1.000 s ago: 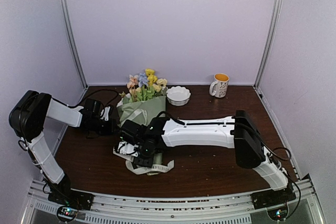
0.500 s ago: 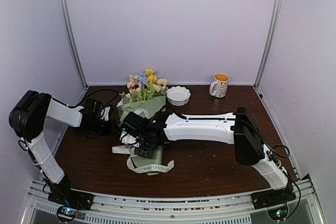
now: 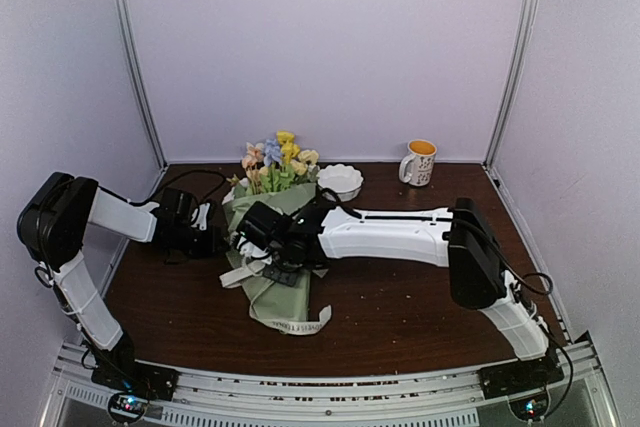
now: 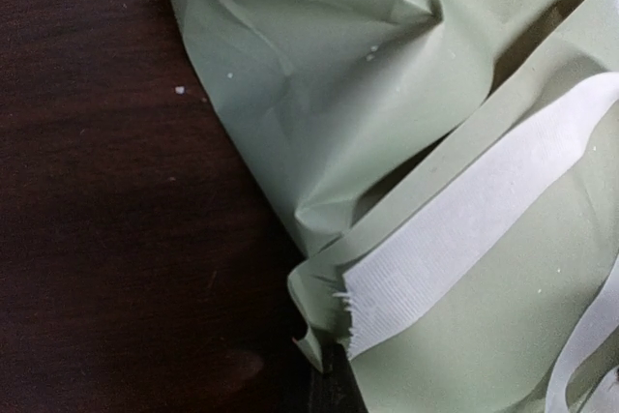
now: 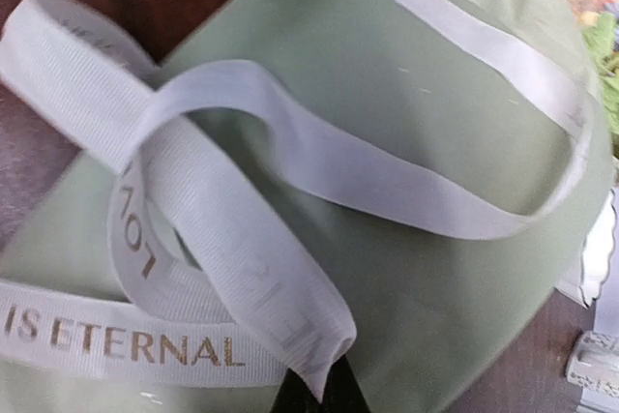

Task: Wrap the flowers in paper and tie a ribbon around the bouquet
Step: Cross the ribbon with the folded bouquet.

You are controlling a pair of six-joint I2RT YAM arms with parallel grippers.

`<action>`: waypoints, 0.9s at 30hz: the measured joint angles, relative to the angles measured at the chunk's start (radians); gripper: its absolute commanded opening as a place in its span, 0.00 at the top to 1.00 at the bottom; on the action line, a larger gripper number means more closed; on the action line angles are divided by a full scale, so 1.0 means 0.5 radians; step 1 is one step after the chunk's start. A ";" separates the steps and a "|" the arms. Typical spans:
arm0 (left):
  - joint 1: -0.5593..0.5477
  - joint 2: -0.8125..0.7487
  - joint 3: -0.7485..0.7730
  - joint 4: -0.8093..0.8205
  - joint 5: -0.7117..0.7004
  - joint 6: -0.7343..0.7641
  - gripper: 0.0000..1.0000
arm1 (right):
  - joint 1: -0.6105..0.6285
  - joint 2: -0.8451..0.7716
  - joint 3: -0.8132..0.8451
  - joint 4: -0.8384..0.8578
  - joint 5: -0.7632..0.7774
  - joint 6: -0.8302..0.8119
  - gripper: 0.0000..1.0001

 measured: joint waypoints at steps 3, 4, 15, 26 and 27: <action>0.000 0.001 0.000 0.000 0.001 0.000 1.00 | -0.079 -0.087 -0.062 0.045 0.143 -0.002 1.00; 0.000 0.001 0.000 0.000 0.001 0.000 1.00 | -0.096 -0.124 -0.092 0.076 0.193 -0.003 1.00; 0.000 0.001 0.000 0.000 0.001 0.001 1.00 | -0.145 -0.394 -0.224 0.378 0.716 -0.121 1.00; 0.000 0.001 0.000 0.000 0.001 0.005 1.00 | 0.039 -0.394 -0.302 0.249 0.602 -0.048 0.99; 0.000 0.001 0.000 0.000 0.002 0.005 1.00 | 0.057 -0.394 -0.307 0.217 0.546 -0.020 0.96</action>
